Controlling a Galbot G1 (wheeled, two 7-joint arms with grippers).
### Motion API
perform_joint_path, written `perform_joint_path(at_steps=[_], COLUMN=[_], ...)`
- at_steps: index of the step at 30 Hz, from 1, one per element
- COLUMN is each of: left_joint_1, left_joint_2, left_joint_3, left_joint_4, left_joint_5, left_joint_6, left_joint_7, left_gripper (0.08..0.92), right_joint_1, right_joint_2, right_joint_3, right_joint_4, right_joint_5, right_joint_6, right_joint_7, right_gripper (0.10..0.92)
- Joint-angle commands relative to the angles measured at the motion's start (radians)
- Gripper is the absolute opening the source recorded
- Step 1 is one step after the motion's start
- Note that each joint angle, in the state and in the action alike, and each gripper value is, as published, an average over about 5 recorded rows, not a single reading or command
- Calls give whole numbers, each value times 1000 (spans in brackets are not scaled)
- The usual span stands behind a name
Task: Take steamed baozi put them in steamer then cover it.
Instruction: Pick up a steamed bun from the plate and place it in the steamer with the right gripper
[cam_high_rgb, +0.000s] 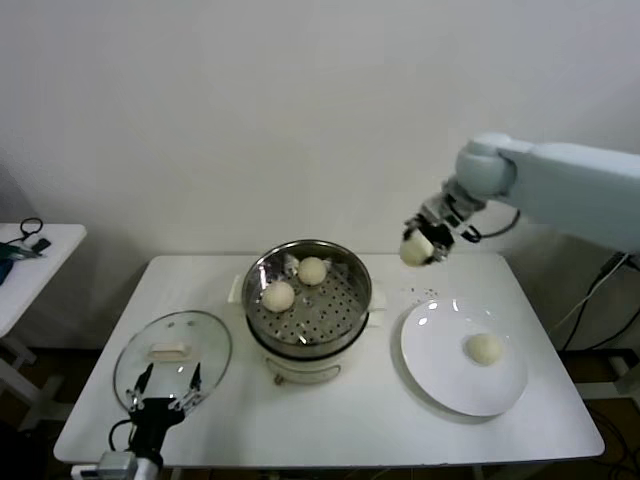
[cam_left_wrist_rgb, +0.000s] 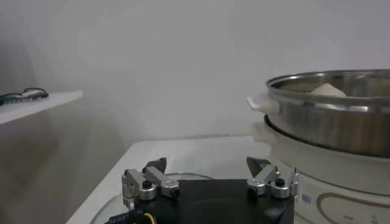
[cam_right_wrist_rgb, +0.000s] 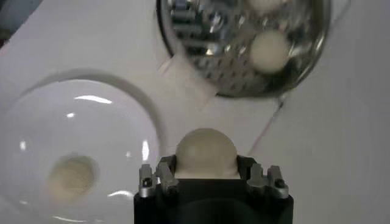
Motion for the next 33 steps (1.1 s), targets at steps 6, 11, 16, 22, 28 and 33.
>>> perform_joint_path(at_steps=[6,11,16,22,28,33], left_joint_1=[2,1,1,1,-1,-4], left_joint_2=[-7,-7,-5,0,1,2], left_joint_3=[-3,-5,-9,-12,-12,-13], left_joint_4=[-5,2,5,9,10,13], left_joint_5=[-1,-2,-5,-10,-16,-19], left_joint_6=[1,-1,-4,-8,-10,-11], left_joint_7=[-1,-3,-4,-6,-7,-8], left_gripper=[823,823,823,823,823,823], right_joint_1=[-64,-147,-223,-272,-297,-292], right_joint_2=[274,318,352,379,403,411], right_joint_3=[8,5,7,10,6,3], right_joint_4=[101,47,-2,-60,-121,-134], right_joint_5=[-134,-184,-215,-236,-222,-200], right_joint_6=[239,254,247,242,240,238], right_joint_7=[31,59,85,92,104,106], right_gripper=[622,622,627,641,654,688])
